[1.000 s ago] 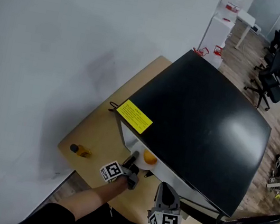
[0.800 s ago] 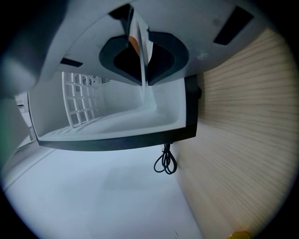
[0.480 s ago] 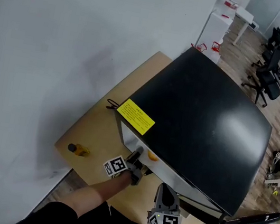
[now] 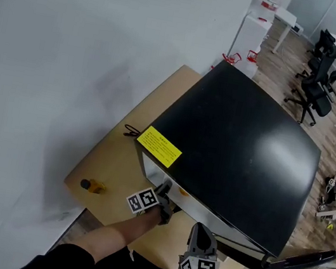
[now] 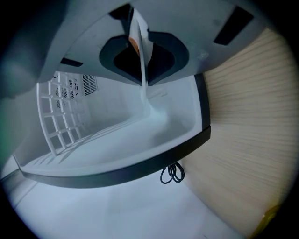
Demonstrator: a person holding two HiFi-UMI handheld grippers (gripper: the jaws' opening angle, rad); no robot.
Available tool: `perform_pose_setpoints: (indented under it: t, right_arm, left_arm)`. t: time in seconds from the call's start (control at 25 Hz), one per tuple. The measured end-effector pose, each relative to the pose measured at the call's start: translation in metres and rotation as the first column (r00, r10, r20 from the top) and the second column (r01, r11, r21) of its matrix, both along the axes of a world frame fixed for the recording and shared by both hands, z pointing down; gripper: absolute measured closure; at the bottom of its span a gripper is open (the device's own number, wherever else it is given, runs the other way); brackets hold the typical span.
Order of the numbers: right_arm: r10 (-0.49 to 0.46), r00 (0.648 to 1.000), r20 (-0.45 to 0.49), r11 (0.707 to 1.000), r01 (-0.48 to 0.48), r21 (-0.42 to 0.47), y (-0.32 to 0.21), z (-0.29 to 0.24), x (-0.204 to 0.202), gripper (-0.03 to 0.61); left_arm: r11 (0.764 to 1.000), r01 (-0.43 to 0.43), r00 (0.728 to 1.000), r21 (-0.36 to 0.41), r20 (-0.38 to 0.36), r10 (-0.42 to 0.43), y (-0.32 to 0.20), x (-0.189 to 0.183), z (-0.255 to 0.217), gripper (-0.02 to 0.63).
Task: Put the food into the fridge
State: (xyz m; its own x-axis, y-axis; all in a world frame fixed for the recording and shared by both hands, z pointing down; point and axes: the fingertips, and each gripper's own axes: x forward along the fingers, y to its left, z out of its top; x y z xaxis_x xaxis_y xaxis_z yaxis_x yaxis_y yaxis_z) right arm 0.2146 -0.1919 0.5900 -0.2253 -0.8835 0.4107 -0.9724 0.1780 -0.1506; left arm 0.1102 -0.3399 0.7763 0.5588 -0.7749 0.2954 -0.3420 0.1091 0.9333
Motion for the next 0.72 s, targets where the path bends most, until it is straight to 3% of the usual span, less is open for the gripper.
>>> perform_pose_setpoints:
  t: [0.32,0.72]
  right_arm:
    - [0.023,1.000,-0.002,1.000,-0.023,-0.006,0.006,-0.001,0.005,0.518]
    - [0.027,1.000,-0.001,1.000,-0.027,-0.016,0.011,0.003,0.011,0.518]
  left_arm:
    - [0.999,0.021,0.988,-0.030,0.156,-0.016,-0.005,0.004,0.003,0.584]
    - [0.995,-0.095,0.936,0.018,0.343,0.083,-0.020,0.020,-0.005,0.583]
